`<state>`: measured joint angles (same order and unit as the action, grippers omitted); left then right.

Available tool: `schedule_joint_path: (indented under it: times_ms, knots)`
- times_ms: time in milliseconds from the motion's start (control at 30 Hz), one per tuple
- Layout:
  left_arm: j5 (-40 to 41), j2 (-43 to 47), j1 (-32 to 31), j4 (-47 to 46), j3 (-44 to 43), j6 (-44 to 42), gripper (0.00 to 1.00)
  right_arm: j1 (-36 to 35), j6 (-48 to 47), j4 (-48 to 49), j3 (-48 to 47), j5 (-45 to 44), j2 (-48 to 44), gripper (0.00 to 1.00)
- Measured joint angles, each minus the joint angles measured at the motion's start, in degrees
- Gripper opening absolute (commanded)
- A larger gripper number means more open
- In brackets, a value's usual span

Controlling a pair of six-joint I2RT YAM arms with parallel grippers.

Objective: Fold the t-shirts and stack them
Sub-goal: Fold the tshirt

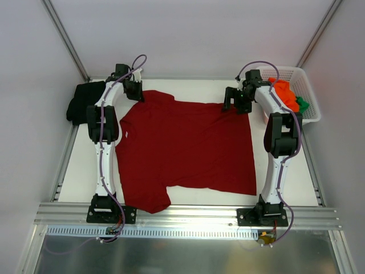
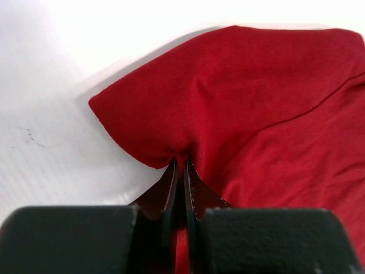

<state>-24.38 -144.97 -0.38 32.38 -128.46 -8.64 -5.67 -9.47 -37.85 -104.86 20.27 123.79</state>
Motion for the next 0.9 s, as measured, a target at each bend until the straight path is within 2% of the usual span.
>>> schedule_joint_path:
  times_ms: [333, 600, 767, 900]
  knots:
    - [-2.1, 0.0, 0.0, 0.1, -0.5, 1.8, 0.00, 0.4, -0.1, -3.8, -3.7, -12.7, 0.0, 0.99]
    - [-2.1, 0.0, 0.0, 0.1, -0.5, 1.7, 0.00, 0.3, -1.0, -6.8, -8.5, -25.2, 1.4, 0.99]
    - [-2.0, 0.0, 0.0, 0.1, -0.5, 1.7, 0.00, -0.1, -6.8, -2.6, -14.3, -27.1, 5.4, 0.99]
    - [-1.8, 0.3, 0.0, 0.1, -0.2, 1.6, 0.00, -0.3, -12.2, -0.7, -21.4, -26.4, 13.1, 0.99]
